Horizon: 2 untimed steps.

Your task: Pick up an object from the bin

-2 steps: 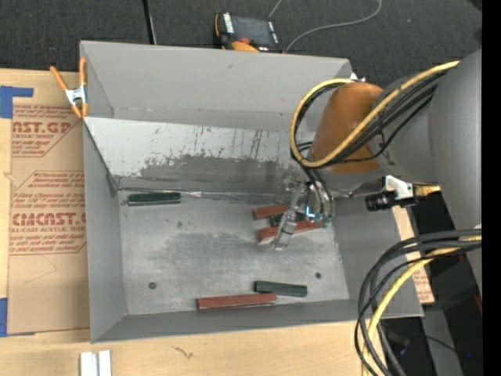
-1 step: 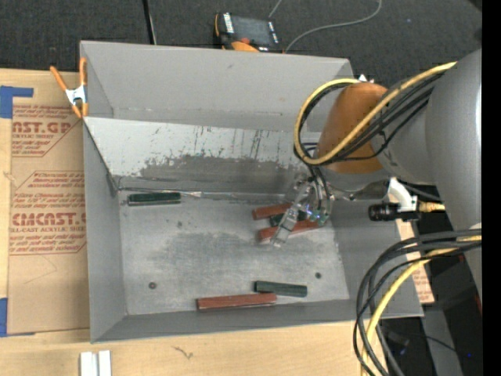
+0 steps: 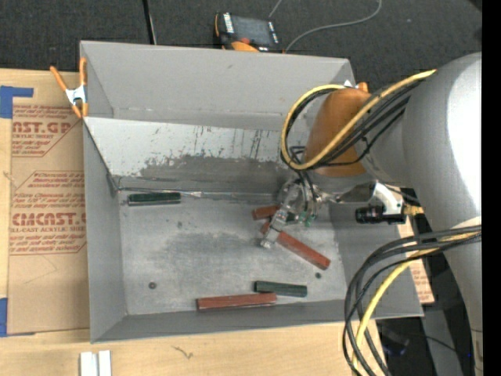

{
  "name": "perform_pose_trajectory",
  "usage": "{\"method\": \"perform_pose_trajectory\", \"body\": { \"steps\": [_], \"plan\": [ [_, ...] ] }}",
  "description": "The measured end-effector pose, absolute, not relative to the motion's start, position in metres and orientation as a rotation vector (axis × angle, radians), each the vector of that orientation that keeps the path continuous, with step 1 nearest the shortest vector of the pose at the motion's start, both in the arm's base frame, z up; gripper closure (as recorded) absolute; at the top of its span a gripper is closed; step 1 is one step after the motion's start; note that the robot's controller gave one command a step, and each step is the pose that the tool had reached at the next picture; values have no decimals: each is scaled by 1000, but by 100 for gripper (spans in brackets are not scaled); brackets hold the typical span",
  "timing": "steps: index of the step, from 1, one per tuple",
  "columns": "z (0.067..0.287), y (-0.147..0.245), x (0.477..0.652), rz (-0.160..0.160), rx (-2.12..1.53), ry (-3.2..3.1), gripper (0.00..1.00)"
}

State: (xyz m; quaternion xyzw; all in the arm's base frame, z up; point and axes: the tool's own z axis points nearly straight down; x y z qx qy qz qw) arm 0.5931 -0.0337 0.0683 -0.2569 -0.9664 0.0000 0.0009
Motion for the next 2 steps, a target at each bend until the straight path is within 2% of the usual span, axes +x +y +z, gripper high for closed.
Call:
{"method": "perform_pose_trajectory", "body": {
  "steps": [1,2],
  "plan": [
    [69,-12,567,-1,-1096,-2942,0],
    [70,-13,568,1,-1098,-2946,100]
  ]
}}
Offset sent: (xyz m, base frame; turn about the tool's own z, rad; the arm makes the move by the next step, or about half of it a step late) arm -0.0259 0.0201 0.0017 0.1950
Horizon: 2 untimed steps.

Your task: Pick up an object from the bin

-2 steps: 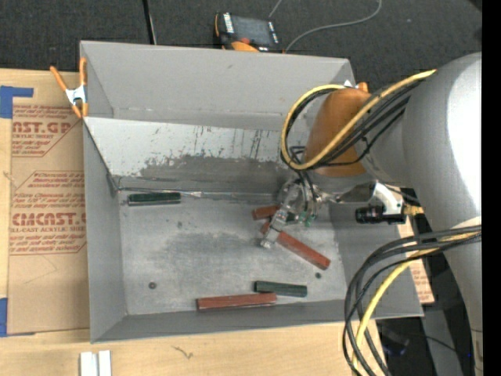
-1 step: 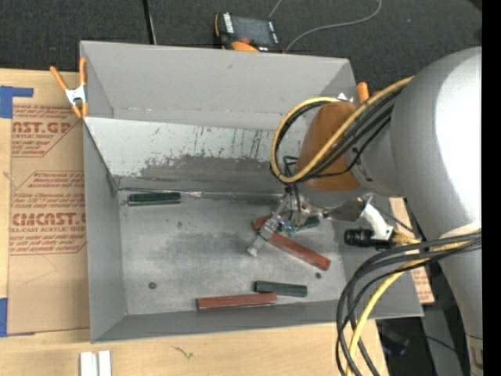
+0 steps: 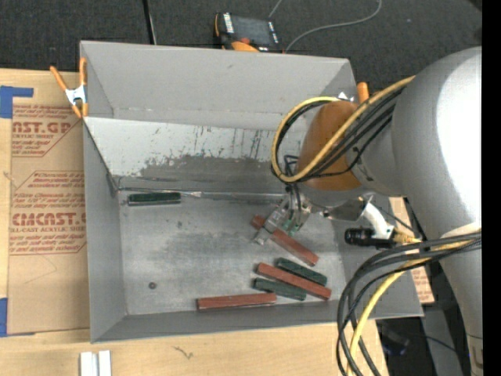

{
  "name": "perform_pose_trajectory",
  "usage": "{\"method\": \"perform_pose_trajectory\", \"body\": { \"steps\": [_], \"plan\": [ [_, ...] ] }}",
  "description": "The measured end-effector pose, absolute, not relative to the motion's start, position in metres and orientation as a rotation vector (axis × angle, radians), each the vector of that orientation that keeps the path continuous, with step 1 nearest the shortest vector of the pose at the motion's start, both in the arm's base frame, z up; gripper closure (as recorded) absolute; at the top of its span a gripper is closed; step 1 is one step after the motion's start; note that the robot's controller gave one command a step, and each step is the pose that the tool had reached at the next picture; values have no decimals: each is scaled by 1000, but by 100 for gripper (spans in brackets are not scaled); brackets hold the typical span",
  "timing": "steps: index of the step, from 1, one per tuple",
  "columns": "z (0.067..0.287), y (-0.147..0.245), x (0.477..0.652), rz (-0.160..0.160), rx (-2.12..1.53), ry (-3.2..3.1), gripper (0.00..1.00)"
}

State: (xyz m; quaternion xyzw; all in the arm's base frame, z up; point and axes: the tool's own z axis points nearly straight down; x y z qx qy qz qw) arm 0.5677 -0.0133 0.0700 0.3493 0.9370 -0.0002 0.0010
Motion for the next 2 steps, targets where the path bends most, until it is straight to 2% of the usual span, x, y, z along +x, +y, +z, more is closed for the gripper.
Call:
{"method": "perform_pose_trajectory", "body": {
  "steps": [1,2],
  "plan": [
    [167,-13,570,5,1093,2937,100],
    [186,-12,571,2,1093,2942,100]
  ]
}}
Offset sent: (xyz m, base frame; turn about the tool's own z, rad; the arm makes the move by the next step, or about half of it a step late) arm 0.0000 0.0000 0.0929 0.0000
